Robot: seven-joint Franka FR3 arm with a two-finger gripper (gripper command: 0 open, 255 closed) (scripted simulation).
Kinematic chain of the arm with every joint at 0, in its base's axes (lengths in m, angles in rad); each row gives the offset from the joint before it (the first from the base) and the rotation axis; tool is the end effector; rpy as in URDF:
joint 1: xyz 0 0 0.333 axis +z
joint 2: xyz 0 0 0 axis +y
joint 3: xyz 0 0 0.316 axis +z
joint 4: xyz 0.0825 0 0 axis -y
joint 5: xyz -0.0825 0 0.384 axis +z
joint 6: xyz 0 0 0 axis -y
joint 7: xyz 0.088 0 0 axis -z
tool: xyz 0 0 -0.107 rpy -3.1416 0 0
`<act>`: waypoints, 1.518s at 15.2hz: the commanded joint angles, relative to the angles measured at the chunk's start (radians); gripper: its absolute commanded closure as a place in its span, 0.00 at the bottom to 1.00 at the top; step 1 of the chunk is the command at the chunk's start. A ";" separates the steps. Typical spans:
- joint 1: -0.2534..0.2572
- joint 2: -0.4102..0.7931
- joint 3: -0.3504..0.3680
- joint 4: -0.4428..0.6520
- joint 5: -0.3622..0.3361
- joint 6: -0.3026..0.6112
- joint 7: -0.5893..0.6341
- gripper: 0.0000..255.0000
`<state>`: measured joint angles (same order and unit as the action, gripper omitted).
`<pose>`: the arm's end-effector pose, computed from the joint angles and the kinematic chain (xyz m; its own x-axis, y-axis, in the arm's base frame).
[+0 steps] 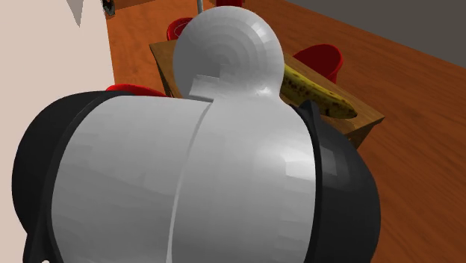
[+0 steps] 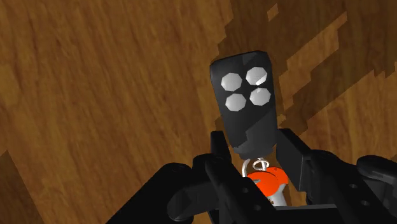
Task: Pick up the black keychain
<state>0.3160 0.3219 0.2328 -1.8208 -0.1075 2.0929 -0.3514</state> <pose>0.5435 0.3152 0.3618 0.5847 0.8101 -0.0438 0.8109 -0.5852 0.0030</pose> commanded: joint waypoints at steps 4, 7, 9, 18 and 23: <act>-0.005 0.006 -0.005 -0.006 -0.002 0.008 -0.002 1.00; -0.005 0.002 -0.004 0.006 -0.001 -0.009 -0.003 1.00; -0.006 -0.010 -0.003 0.018 0.003 -0.032 -0.005 1.00; -0.008 -0.051 0.002 0.085 0.017 -0.138 -0.016 1.00; -0.008 -0.062 0.003 0.113 0.021 -0.177 -0.019 1.00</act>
